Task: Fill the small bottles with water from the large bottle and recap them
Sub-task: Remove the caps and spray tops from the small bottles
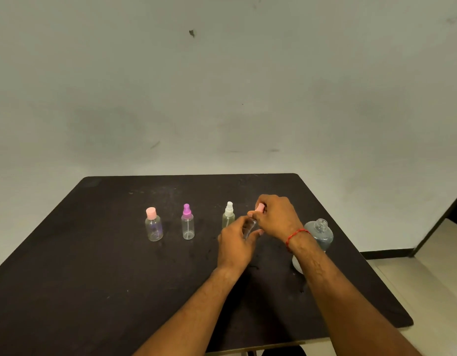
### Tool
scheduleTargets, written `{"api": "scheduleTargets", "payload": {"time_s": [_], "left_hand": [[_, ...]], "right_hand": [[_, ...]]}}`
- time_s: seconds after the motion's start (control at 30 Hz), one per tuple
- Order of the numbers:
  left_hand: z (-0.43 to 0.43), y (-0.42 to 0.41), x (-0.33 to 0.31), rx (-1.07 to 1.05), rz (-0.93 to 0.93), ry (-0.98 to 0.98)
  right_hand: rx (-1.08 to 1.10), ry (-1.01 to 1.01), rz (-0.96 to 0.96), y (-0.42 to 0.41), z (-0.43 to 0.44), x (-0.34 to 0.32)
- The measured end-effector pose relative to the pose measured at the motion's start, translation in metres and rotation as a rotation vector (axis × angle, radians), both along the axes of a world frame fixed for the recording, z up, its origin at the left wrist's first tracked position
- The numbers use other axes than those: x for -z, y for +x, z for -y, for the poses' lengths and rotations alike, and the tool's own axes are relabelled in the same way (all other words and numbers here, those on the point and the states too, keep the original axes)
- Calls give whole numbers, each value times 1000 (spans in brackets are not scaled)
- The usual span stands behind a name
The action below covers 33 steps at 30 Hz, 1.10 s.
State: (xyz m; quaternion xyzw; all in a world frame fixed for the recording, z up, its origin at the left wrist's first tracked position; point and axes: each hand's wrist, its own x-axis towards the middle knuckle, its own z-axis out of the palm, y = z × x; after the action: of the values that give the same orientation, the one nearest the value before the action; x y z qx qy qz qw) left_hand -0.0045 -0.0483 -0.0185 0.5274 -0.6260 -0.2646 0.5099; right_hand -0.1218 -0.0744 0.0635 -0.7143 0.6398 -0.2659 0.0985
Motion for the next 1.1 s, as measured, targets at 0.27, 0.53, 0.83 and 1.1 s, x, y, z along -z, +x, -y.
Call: {"api": "scheduleTargets", "payload": {"time_s": [0.27, 0.53, 0.83, 1.1], "left_hand": [[-5, 4, -1, 10, 39, 33], [-6, 3, 0, -13, 9, 38], [-6, 1, 2, -4, -15, 50], [-6, -4, 1, 7, 3, 43]], "right_hand": [[-278, 83, -73, -5, -11, -14], [-114, 19, -50, -3, -12, -13], [-263, 76, 74, -10, -13, -15], [-243, 80, -13, -11, -11, -14]]}}
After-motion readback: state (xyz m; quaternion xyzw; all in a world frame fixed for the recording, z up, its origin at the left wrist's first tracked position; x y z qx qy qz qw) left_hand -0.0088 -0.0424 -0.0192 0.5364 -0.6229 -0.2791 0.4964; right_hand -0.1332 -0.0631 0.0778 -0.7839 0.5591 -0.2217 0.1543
